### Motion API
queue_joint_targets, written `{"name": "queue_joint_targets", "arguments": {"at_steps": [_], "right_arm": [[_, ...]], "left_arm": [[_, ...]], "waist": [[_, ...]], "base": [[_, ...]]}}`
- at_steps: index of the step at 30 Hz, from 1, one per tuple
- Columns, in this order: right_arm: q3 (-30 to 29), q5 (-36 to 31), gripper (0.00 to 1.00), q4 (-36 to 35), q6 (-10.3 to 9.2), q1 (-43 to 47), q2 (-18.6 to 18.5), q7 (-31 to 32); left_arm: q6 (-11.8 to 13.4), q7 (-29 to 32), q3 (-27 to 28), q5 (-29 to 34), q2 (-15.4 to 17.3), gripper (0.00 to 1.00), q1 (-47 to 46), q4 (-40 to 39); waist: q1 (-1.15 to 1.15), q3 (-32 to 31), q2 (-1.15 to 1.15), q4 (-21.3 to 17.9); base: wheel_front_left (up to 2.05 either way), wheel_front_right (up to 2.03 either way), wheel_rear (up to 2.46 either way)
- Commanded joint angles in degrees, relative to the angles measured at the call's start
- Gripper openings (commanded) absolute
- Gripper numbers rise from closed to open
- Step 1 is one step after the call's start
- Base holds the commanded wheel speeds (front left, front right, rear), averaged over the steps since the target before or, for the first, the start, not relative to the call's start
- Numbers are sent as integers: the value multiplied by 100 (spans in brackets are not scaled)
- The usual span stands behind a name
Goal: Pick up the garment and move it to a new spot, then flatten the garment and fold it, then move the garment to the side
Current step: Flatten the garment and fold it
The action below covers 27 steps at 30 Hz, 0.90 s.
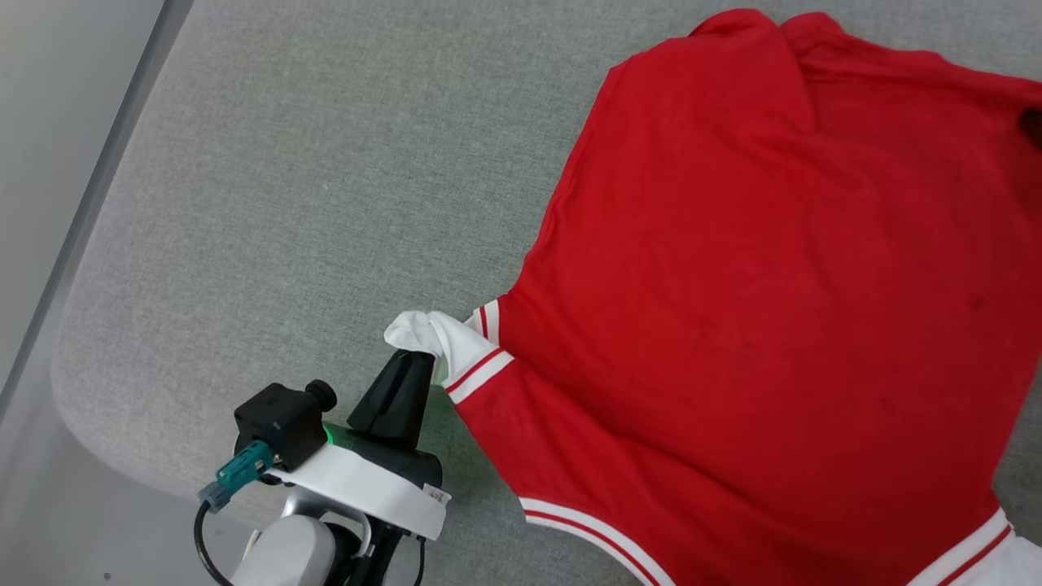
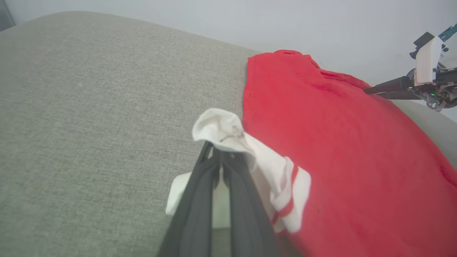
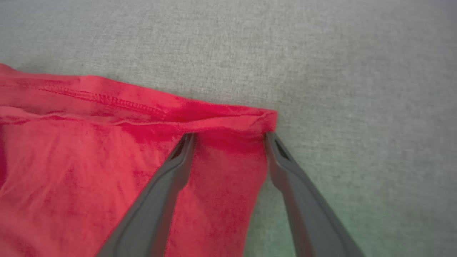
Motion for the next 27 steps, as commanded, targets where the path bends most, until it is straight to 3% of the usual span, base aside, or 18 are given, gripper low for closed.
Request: {"name": "queue_joint_targets", "arguments": {"at_steps": [1, 5, 6, 7, 8, 21, 27], "right_arm": [[-10, -31, 100, 196, -1, 23, 111, 145], [-47, -82, 97, 821, 6, 413, 328, 915], [-59, -98, 48, 944, 5, 480, 365, 1115], [-88, -60, 11, 992, 5, 503, 394, 1203], [-121, -27, 0, 1023, 5, 520, 401, 1253], [-118, 12, 0, 331, -6, 155, -132, 936], [391, 414, 0, -495, -4, 477, -342, 662]], "left_arm": [[-47, -35, 58, 60, -41, 0, -48, 3], [-79, -36, 160, 177, -80, 0, -9, 62], [-88, -36, 186, 185, -99, 0, -4, 67], [-84, -36, 203, 238, -95, 0, -1, 82], [-87, -36, 209, 263, -95, 0, 4, 103], [-177, -37, 314, 337, -157, 0, 153, 222], [-116, 6, 322, 388, -24, 0, 321, 373]], "waist": [[-1, 98, 0, 79], [-1, 90, 0, 63], [-1, 76, 0, 63], [-1, 66, 0, 64], [-1, 54, 0, 65], [-1, -303, 0, -30], [-1, -798, 0, -362]], "base": [[0, 0, 0], [0, 0, 0], [0, 0, 0], [0, 0, 0], [0, 0, 0], [0, 0, 0], [0, 0, 0]]}}
